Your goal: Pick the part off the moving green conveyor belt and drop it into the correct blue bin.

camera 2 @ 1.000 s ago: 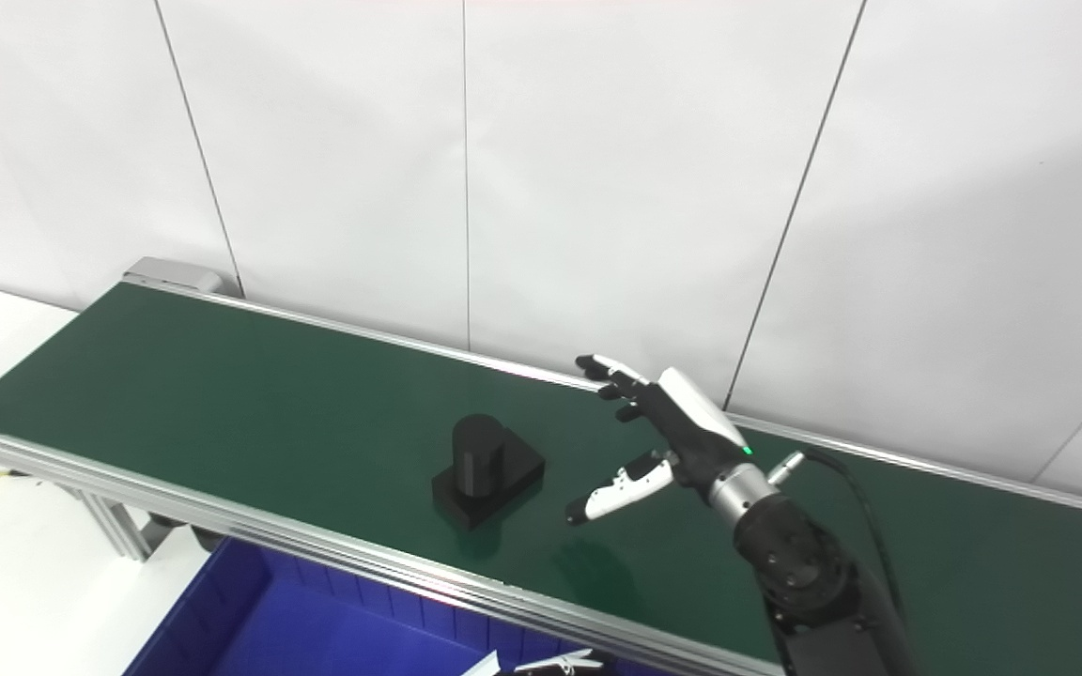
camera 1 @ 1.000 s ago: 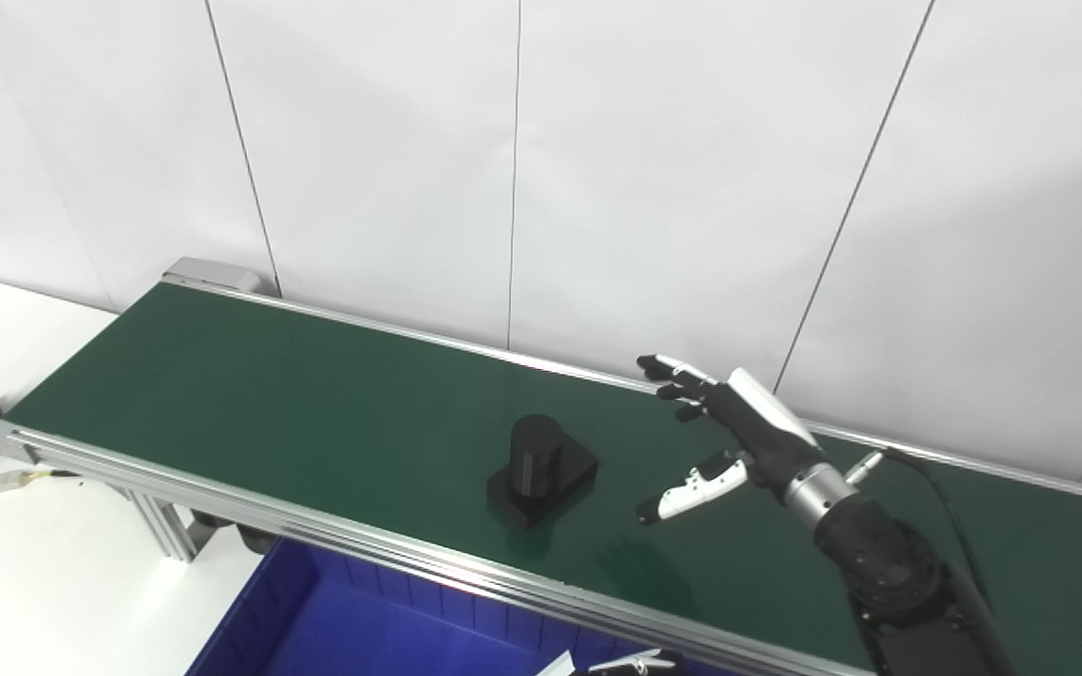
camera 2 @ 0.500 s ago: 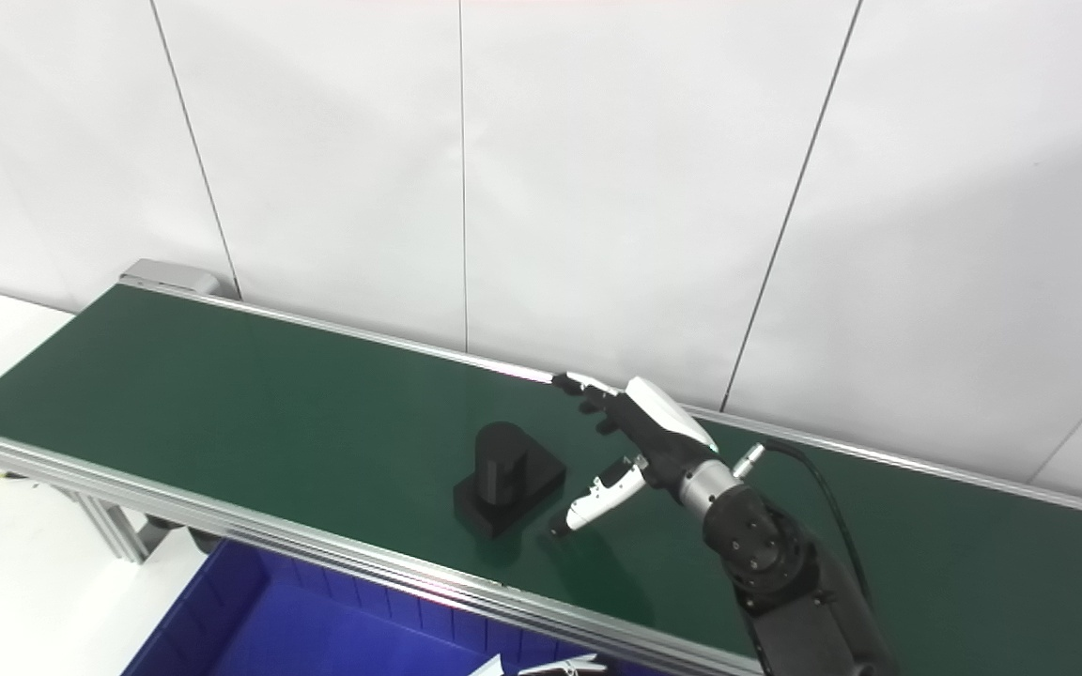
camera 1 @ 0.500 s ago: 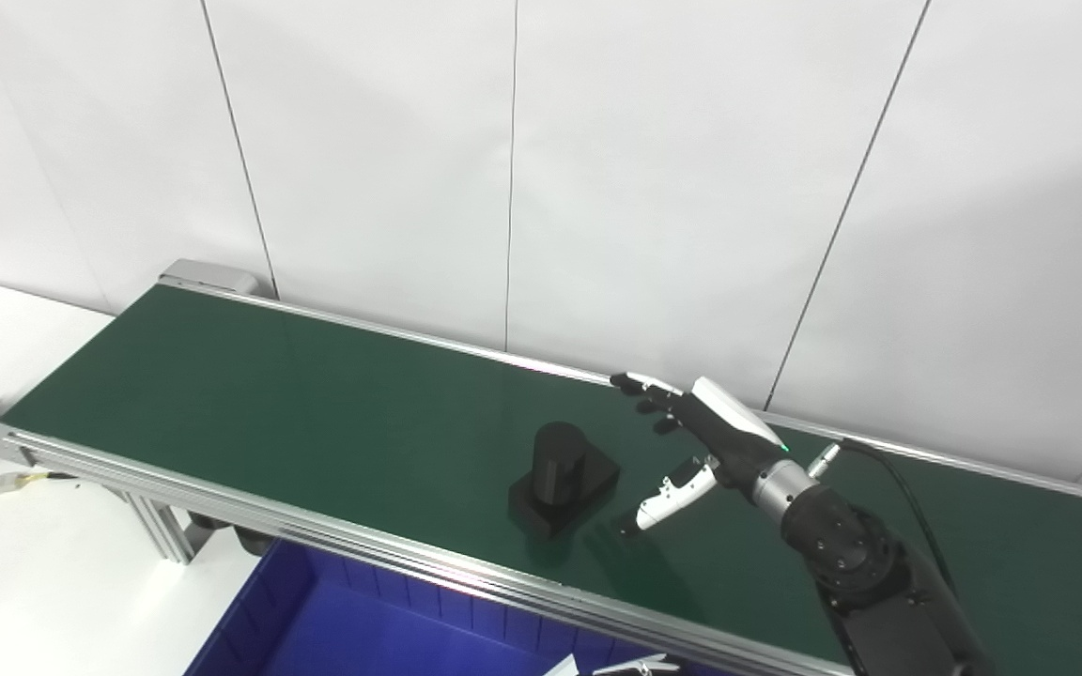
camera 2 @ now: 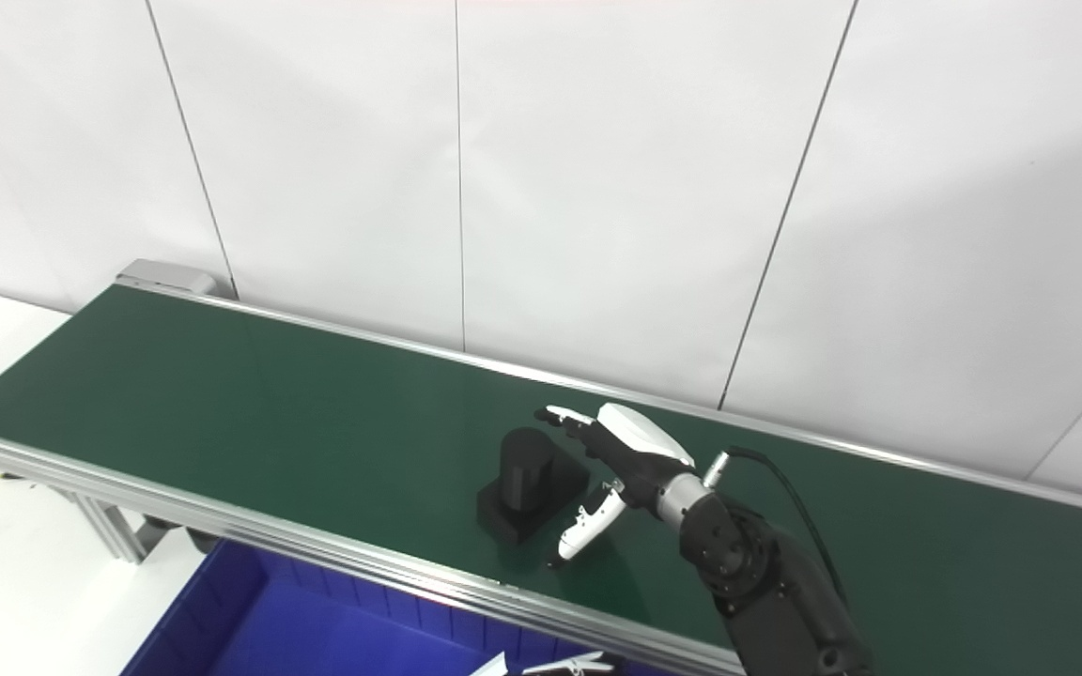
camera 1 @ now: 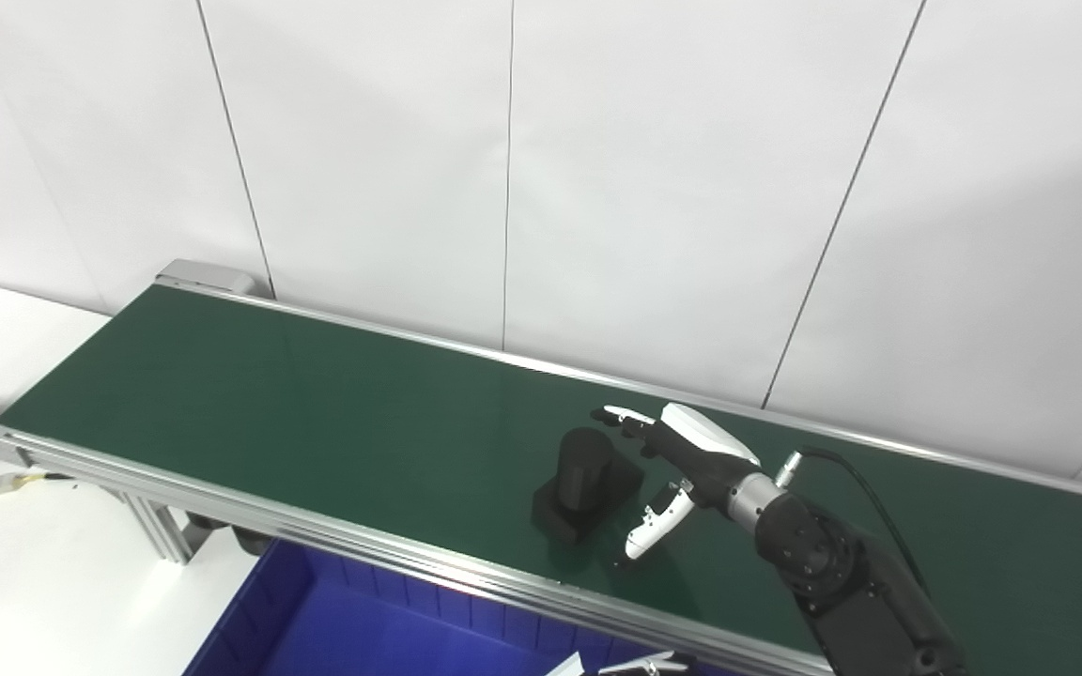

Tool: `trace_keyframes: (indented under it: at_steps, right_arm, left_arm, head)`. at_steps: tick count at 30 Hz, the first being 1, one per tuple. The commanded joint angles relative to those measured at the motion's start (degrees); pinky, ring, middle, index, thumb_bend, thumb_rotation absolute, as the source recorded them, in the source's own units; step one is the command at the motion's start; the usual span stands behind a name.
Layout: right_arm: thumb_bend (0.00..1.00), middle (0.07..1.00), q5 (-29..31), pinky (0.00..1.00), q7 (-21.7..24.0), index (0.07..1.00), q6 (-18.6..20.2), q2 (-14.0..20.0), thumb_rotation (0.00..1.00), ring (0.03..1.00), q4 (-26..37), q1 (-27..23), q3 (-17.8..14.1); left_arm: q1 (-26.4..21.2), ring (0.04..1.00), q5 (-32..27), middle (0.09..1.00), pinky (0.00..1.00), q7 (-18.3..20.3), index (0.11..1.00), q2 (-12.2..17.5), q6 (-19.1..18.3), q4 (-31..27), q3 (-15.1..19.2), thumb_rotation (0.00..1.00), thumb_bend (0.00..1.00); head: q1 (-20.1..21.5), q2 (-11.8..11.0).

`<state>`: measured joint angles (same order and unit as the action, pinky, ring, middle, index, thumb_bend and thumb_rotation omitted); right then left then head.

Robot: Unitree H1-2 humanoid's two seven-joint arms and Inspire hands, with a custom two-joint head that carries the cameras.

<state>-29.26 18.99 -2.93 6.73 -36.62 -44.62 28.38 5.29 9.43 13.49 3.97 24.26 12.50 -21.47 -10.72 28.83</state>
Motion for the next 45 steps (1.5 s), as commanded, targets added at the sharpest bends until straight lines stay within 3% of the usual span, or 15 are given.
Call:
trace_keyframes:
  at_steps: [1, 9, 17, 18, 20, 21, 22, 25, 27, 38, 45]
  right_arm:
    - [0.95, 0.939, -0.33, 0.84, -1.44, 0.941, -2.78, -0.7, 0.08, 0.925, 0.55, -3.15, -0.15]
    - [0.93, 0.935, -1.92, 0.83, -2.26, 0.932, -2.92, -1.68, 0.08, 0.92, -1.26, -3.05, 0.67]
    - [0.89, 0.871, -6.24, 0.74, -10.29, 0.874, -5.99, -2.92, 0.0, 0.847, -5.49, -3.11, 2.76]
    - [0.87, 0.851, -7.08, 0.71, -12.47, 0.854, -6.93, -3.04, 0.0, 0.816, -6.23, -3.03, 3.09]
    - [0.81, 0.749, -9.95, 0.56, -17.8, 0.776, -8.19, -3.08, 0.0, 0.64, -7.53, -2.92, 4.36]
    - [0.64, 0.67, -11.48, 0.47, -20.67, 0.692, -8.78, -3.1, 0.0, 0.534, -8.42, -2.94, 5.08]
    - [0.56, 0.564, -12.43, 0.39, -22.55, 0.547, -9.14, -3.13, 0.0, 0.481, -9.11, -3.01, 5.58]
    - [0.52, 0.505, -14.51, 0.3, -26.85, 0.495, -10.37, -2.92, 0.0, 0.454, -10.62, -2.89, 6.72]
    - [0.51, 0.474, -15.38, 0.26, -28.48, 0.524, -10.06, -2.81, 0.0, 0.377, -10.95, -2.73, 7.22]
    - [0.51, 0.467, -15.9, 0.29, -31.68, 0.536, -8.52, -2.54, 0.0, 0.361, -10.41, -0.54, 6.75]
    - [0.51, 0.541, -15.48, 0.34, -34.9, 0.491, -9.62, -2.37, 0.0, 0.402, -9.88, 0.53, 5.89]
  left_arm:
    - [-0.07, 0.925, 0.01, 0.941, 0.86, 0.12, 0.836, -0.18, 1.56, -2.05, -0.29, 0.23, 0.98]
    - [0.54, 0.922, 0.64, 0.942, 0.86, -0.11, 0.837, -0.25, 0.92, -3.49, -0.28, 0.24, 0.98]
    - [0.75, 0.924, 0.47, 0.946, 0.86, 0.13, 0.844, -0.23, 0.43, -4.06, -0.38, 0.23, 0.97]
    - [0.75, 0.923, 0.29, 0.947, 0.86, 0.19, 0.845, -0.28, 0.43, -4.0, -0.37, 0.24, 0.97]
    - [0.81, 0.923, 0.27, 0.946, 0.86, 0.13, 0.846, -0.36, 0.48, -4.14, -0.39, 0.24, 0.97]
    - [0.86, 0.923, 0.23, 0.946, 0.86, 0.12, 0.848, -0.39, 0.49, -4.19, -0.4, 0.24, 0.97]
    - [0.88, 0.924, 0.21, 0.946, 0.87, 0.12, 0.85, -0.4, 0.52, -4.21, -0.41, 0.24, 0.97]
    - [0.96, 0.928, 0.13, 0.947, 0.87, 0.16, 0.85, -0.5, 0.21, -4.38, -0.43, 0.24, 0.97]
    - [0.97, 0.932, 0.14, 0.95, 0.88, 0.22, 0.853, -0.53, -0.11, -4.52, -0.44, 0.24, 0.97]
    - [0.85, 0.934, 0.62, 0.95, 0.88, -0.08, 0.857, -0.86, -0.46, -4.72, -0.58, 0.25, 0.97]
    - [0.77, 0.938, 0.25, 0.95, 0.89, 0.01, 0.858, -0.98, -0.66, -4.6, -0.53, 0.24, 0.97]
  head:
    - [-0.07, 0.14]
    - [-0.16, 0.72]
    - [-0.31, 1.1]
    - [-0.31, 1.1]
    - [-0.28, 1.38]
    - [-0.25, 1.43]
    - [-0.25, 1.43]
    - [-0.02, 1.62]
    - [0.04, 1.64]
    - [0.08, 1.81]
    - [0.16, 1.75]
